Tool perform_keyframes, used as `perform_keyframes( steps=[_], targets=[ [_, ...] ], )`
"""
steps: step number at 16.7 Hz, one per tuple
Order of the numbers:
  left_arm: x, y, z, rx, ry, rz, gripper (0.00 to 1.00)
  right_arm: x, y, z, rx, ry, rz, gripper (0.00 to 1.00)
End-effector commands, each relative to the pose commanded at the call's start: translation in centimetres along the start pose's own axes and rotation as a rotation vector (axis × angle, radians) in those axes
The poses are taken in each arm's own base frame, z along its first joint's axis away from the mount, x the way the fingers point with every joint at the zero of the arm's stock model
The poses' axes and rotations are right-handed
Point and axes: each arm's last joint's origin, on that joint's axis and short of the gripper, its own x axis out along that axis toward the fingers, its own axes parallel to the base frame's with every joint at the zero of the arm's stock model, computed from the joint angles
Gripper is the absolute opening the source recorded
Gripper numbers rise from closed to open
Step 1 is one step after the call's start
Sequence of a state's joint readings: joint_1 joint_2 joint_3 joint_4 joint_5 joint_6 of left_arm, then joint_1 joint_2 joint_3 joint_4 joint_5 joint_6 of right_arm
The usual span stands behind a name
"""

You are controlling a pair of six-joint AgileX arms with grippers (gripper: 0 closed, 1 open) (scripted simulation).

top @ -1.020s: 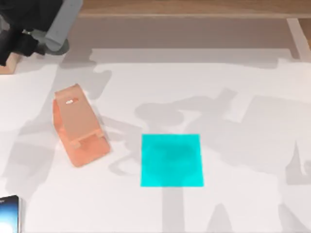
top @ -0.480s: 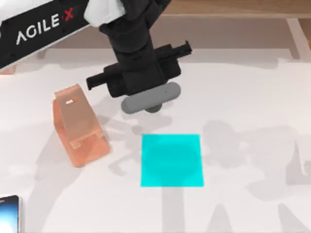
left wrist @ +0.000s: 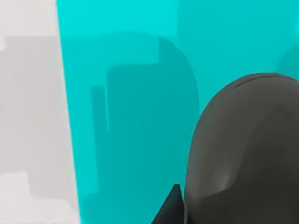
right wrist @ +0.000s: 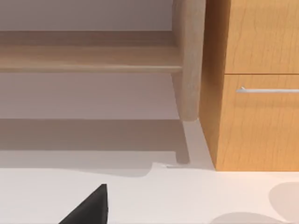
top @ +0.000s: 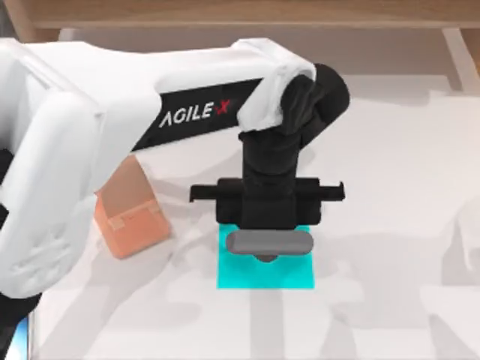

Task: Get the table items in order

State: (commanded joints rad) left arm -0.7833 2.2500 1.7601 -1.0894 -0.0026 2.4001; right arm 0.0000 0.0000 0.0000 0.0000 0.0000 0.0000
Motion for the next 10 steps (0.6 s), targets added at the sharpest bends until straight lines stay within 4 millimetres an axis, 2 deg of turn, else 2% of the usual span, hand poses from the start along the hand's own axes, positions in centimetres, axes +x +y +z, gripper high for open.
perform_keyframes(
  steps=[4, 10],
  targets=[
    [-0.1, -0.1, -0.1, -0.003, 0.000, 0.003, 0.00, 0.0, 0.0, 0.0, 0.000, 0.000, 0.000, 1.00],
    [1.0, 0.0, 0.0, 0.000, 0.000, 0.000, 0.00, 0.0, 0.0, 0.0, 0.000, 0.000, 0.000, 1.00]
  ],
)
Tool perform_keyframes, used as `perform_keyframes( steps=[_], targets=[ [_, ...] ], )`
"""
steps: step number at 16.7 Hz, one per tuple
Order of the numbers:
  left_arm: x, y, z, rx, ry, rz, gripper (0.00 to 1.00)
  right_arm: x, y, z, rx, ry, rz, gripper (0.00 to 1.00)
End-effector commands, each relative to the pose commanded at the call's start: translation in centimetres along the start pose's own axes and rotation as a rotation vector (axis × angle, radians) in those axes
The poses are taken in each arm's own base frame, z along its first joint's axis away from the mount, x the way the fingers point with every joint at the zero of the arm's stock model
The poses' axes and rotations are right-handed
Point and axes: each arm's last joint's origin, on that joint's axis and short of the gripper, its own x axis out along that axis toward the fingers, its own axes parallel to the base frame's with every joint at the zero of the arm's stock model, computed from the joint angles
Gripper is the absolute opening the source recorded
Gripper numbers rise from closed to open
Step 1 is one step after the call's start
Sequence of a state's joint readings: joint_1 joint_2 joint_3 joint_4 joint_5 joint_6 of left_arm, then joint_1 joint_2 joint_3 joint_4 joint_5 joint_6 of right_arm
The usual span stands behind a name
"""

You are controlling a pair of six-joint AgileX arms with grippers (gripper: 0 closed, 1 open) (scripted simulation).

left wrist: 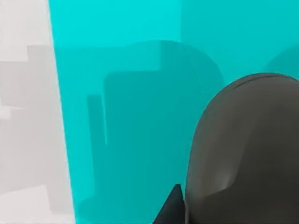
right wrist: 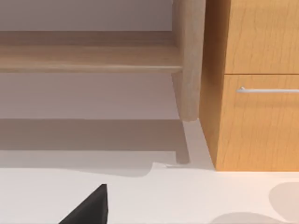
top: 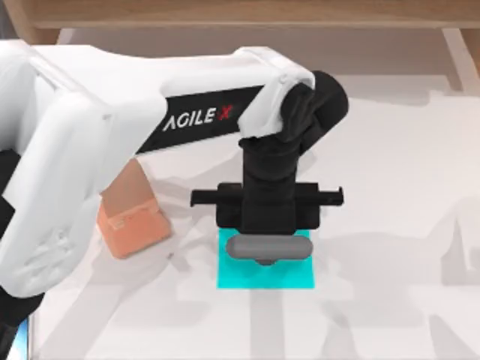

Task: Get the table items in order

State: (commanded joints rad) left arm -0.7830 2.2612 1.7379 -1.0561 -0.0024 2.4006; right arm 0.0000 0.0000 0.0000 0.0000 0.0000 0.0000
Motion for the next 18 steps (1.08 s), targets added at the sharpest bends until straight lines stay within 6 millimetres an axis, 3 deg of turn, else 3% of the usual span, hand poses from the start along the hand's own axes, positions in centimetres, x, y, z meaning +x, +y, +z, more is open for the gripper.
perform_keyframes(
  steps=[1, 14, 18],
  targets=[
    [0.00, 0.00, 0.00, 0.000, 0.000, 0.000, 0.00, 0.00, 0.00, 0.00, 0.000, 0.000, 0.000, 1.00],
    [0.00, 0.00, 0.00, 0.000, 0.000, 0.000, 0.98, 0.00, 0.00, 0.00, 0.000, 0.000, 0.000, 1.00],
    [0.00, 0.00, 0.00, 0.000, 0.000, 0.000, 1.00, 0.00, 0.00, 0.00, 0.000, 0.000, 0.000, 1.00]
  ],
)
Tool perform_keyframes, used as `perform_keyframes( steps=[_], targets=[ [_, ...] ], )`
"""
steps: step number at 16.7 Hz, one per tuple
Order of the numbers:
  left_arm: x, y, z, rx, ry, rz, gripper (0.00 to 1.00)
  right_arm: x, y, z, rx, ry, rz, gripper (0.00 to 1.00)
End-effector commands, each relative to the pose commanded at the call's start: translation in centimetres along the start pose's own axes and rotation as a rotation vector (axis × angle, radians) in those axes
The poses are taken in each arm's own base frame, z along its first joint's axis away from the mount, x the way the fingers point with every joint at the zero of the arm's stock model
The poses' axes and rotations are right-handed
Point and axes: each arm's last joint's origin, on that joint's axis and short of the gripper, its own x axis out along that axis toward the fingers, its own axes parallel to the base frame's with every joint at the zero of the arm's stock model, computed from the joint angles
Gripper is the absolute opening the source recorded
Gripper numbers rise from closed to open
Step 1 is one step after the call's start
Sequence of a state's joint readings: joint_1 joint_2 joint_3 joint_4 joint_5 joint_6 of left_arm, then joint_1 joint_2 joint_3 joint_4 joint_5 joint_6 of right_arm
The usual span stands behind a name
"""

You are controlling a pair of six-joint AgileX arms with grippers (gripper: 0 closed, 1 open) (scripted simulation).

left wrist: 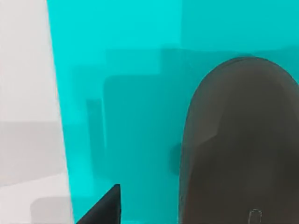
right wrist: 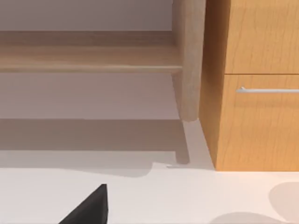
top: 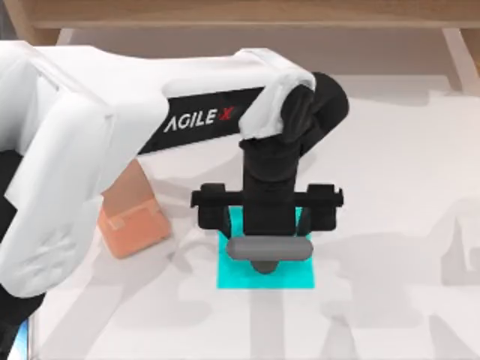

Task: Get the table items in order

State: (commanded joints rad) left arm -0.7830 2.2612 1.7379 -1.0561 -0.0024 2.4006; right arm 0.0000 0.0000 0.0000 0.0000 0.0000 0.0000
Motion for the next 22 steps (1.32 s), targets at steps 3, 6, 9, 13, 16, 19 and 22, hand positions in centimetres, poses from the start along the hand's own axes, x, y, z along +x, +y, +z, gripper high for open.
perform_keyframes(
  steps=[3, 6, 9, 13, 16, 19, 22],
  targets=[
    [0.0, 0.0, 0.0, 0.000, 0.000, 0.000, 1.00, 0.0, 0.0, 0.0, 0.000, 0.000, 0.000, 1.00],
    [0.0, -0.1, 0.0, -0.002, 0.000, 0.000, 1.00, 0.0, 0.0, 0.0, 0.000, 0.000, 0.000, 1.00],
    [-0.4, -0.2, 0.4, -0.046, -0.003, -0.006, 1.00, 0.0, 0.0, 0.0, 0.000, 0.000, 0.000, 1.00],
    [-2.0, -1.6, 2.3, -0.249, -0.011, -0.021, 1.00, 0.0, 0.0, 0.0, 0.000, 0.000, 0.000, 1.00],
    [-3.4, -3.4, 4.2, -0.483, -0.019, -0.043, 1.00, 0.0, 0.0, 0.0, 0.000, 0.000, 0.000, 1.00],
    [-4.6, -5.9, 6.2, -0.767, -0.021, -0.067, 1.00, 0.0, 0.0, 0.0, 0.000, 0.000, 0.000, 1.00],
    [-5.5, -9.1, 8.0, -1.102, -0.015, -0.086, 1.00, 0.0, 0.0, 0.0, 0.000, 0.000, 0.000, 1.00]
  ],
)
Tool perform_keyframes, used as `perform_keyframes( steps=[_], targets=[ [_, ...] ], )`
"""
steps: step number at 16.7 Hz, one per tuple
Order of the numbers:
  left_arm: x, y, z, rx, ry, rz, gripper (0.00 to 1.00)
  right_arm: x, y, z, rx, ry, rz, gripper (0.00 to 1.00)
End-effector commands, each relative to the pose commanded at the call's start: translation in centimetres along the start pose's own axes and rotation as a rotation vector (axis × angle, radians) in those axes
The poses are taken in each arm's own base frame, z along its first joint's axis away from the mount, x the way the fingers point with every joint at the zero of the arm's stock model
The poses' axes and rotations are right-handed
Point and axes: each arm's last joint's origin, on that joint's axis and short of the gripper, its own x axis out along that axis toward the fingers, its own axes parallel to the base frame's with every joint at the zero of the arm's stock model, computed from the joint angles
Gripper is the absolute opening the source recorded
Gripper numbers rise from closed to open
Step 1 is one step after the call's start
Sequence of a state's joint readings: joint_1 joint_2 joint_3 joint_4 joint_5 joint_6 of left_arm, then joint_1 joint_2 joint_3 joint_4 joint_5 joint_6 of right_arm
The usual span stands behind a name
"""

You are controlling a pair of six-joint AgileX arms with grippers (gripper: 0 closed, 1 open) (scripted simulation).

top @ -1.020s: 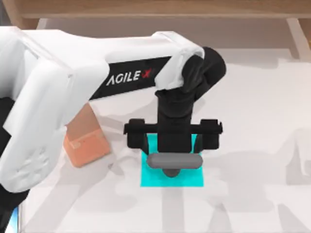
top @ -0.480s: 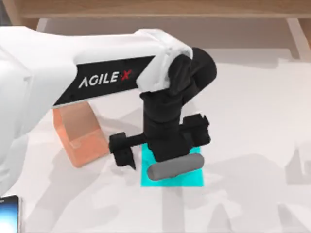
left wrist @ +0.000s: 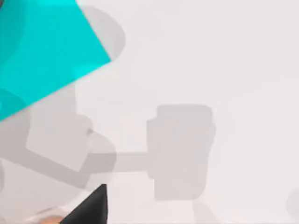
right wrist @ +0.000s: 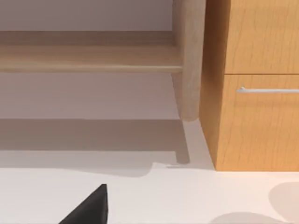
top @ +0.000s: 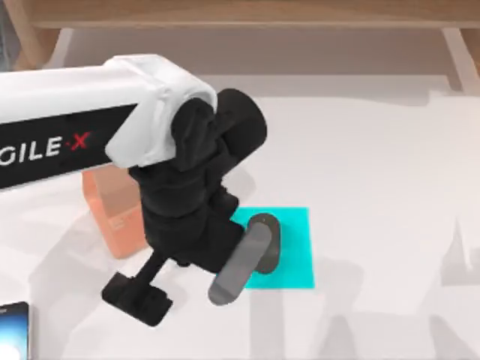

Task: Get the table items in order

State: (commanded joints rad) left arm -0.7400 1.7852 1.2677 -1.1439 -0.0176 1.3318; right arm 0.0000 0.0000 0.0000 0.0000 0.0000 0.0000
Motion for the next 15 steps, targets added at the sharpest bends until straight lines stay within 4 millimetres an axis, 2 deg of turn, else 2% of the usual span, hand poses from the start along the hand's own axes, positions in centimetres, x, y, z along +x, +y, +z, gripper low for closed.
perform_keyframes(
  steps=[4, 9, 15],
  targets=[
    [-0.1, -4.1, -3.9, -0.519, -0.007, -0.011, 1.00, 0.0, 0.0, 0.0, 0.000, 0.000, 0.000, 1.00],
    [0.9, -8.9, -9.0, -1.214, -0.035, -0.011, 1.00, 0.0, 0.0, 0.0, 0.000, 0.000, 0.000, 1.00],
    [2.7, -13.8, -13.0, -1.916, -0.082, -0.007, 1.00, 0.0, 0.0, 0.0, 0.000, 0.000, 0.000, 1.00]
  ],
)
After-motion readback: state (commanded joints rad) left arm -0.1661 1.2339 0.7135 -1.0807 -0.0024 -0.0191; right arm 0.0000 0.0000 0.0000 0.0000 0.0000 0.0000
